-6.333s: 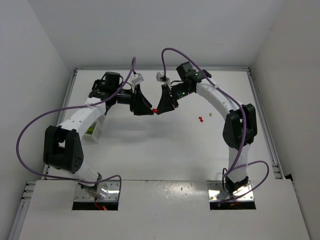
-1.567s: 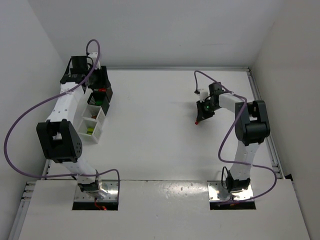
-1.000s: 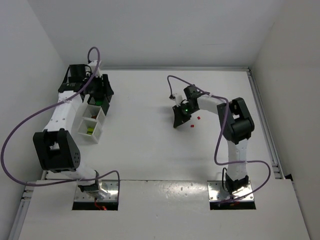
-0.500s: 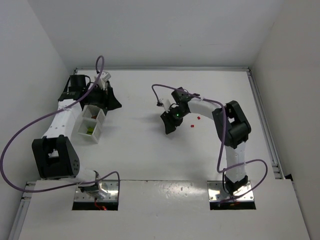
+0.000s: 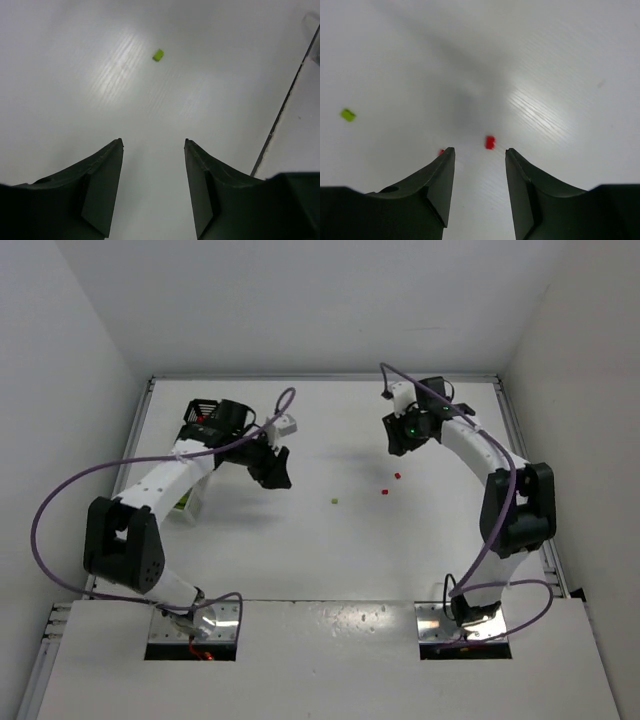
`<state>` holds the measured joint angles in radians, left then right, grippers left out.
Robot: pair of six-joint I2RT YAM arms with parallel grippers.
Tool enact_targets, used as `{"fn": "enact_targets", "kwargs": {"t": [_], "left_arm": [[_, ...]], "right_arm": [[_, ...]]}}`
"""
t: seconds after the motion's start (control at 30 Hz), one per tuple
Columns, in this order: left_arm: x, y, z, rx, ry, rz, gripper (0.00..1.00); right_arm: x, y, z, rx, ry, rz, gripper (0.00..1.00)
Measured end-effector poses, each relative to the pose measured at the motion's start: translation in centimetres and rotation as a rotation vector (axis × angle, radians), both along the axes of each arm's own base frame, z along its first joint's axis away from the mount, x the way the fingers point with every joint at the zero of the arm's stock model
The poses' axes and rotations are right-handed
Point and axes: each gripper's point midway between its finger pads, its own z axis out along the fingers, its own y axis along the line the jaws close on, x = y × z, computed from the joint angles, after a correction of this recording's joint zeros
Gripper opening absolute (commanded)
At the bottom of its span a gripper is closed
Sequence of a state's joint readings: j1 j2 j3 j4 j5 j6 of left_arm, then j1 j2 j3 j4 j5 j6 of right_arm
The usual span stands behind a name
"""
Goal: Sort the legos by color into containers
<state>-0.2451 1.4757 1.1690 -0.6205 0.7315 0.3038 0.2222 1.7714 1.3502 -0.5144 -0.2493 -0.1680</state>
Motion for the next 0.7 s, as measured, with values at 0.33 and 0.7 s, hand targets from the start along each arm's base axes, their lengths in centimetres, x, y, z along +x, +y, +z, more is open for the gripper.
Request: {"fn": "enact_targets", "kwargs": {"t": [0.33,0.7], "left_arm": [[0.6,-7.7,-7.7,0.304,0.041,-0.179,0.51],[1.5,-10.2,-12.9,0.522,0.011,-0.264,0.39]], "right_arm": [[-1.2,-12.3,-4.4,-0.121,0.111,-0.288,0.52],[-3.7,-13.5,-5.7,-0.116,0.167,-0.306,0.54]]}}
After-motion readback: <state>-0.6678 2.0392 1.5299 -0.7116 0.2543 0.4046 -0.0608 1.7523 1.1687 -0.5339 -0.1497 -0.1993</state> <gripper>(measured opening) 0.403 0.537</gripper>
